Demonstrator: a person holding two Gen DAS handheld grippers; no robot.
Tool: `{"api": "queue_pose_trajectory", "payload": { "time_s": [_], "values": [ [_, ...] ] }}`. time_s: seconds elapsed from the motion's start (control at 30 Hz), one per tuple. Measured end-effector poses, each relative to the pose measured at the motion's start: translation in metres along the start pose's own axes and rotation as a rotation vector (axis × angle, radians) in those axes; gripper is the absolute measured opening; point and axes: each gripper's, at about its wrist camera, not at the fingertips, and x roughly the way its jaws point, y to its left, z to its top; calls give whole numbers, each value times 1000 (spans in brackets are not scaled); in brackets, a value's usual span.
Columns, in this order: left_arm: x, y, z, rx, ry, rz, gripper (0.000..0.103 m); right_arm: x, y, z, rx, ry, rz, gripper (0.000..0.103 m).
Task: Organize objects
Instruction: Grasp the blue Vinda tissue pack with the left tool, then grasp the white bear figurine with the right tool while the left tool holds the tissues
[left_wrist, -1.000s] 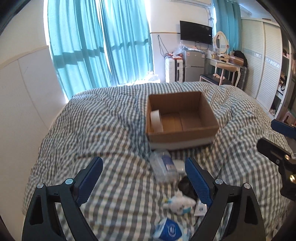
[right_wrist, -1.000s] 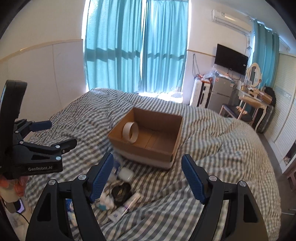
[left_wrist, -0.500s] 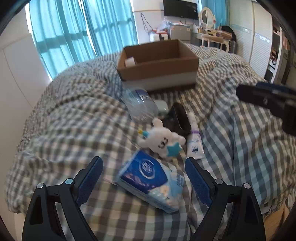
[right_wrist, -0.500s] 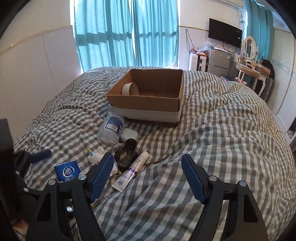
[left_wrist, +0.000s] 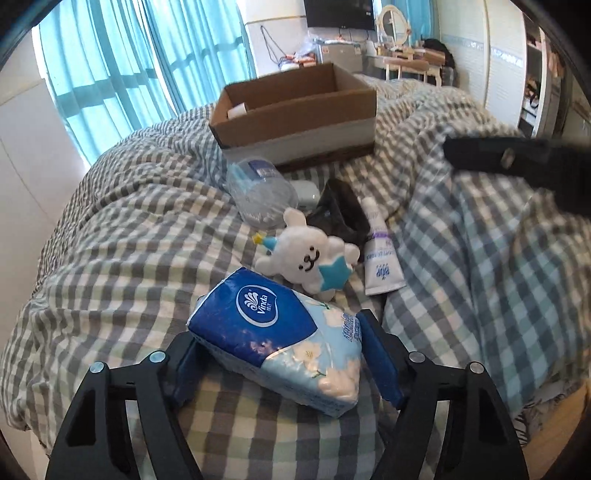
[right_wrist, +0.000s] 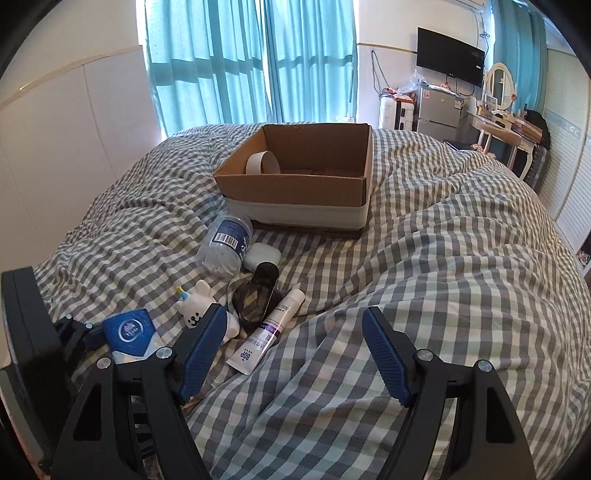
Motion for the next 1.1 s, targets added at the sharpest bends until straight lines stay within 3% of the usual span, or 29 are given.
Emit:
{"api": "queue_pose_trajectory", "payload": {
  "time_s": [0.37, 0.63, 0.8, 1.07, 1.1],
  "values": [
    [-35, 50, 18, -110, -119, 88, 77, 14, 21, -9, -37, -2, 52, 76],
    [-32, 80, 21, -180, -122, 106, 77, 51, 60, -8, -121, 28, 100, 75],
    [-30, 90, 19, -206, -120, 108, 77, 87, 81, -14, -167, 103, 107, 76],
    [-25, 102, 14, -241, -102, 96, 77, 123, 91, -21, -197, 182, 61, 76],
    [-24, 102, 13, -241, -99, 96, 77, 125, 90, -21, -195, 188, 61, 71]
  ]
}}
